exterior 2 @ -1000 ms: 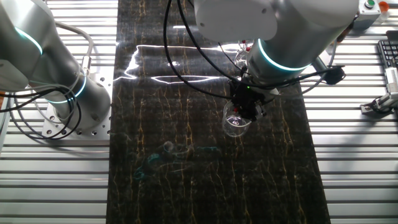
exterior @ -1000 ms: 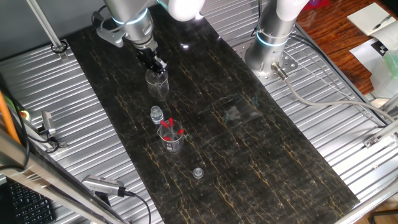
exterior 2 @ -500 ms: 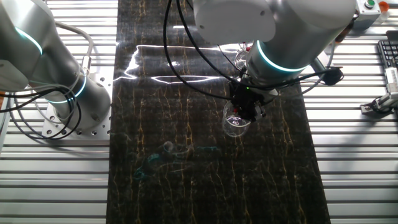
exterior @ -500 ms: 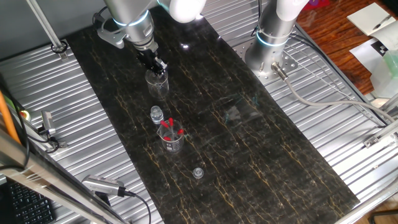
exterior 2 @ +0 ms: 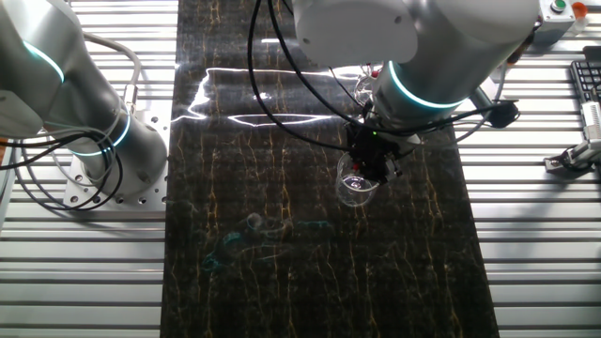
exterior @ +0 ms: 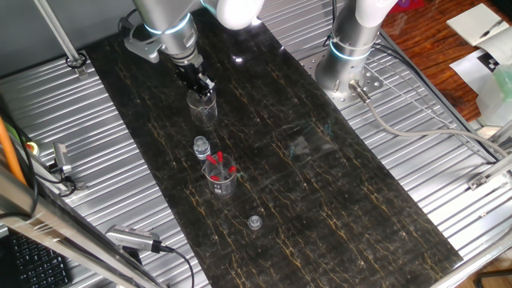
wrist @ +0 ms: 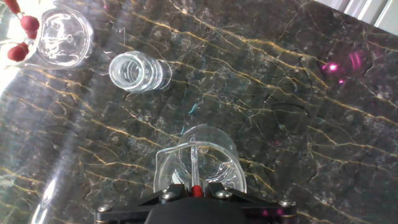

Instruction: Transfer liquid using a dropper

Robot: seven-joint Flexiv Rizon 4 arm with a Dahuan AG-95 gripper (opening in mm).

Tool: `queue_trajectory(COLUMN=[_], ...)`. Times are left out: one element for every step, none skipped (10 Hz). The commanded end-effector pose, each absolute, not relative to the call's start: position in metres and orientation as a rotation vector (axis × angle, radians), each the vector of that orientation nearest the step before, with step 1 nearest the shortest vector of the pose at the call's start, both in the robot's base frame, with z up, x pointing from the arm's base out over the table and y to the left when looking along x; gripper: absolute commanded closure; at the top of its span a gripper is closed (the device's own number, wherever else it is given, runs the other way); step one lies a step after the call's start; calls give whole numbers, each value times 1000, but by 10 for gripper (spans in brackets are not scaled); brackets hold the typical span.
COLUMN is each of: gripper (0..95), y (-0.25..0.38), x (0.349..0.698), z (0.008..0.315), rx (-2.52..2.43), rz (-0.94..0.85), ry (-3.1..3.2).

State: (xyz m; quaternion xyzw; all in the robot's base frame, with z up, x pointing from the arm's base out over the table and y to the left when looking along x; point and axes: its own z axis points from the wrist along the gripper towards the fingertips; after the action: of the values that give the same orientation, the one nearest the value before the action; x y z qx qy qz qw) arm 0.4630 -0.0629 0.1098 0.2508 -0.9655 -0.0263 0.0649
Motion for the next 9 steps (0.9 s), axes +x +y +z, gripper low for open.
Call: queue_trajectory(gripper=[950,950,950,950,760,760,760,760,760], y=[-63,-63,-63,-63,-63,-63,-63,-63,-63], x=[464,464,464,464,464,464,464,464,464], z=[108,109,109,109,109,109,108,107,106], rx=[758,761,762,764,767,769,771,774,774], rz=[-80,-79,-78,-74,-74,-73,-73,-73,-72], ry=[-2914,-2912,-2912,-2910,-2911,-2911,-2913,-2914,-2915])
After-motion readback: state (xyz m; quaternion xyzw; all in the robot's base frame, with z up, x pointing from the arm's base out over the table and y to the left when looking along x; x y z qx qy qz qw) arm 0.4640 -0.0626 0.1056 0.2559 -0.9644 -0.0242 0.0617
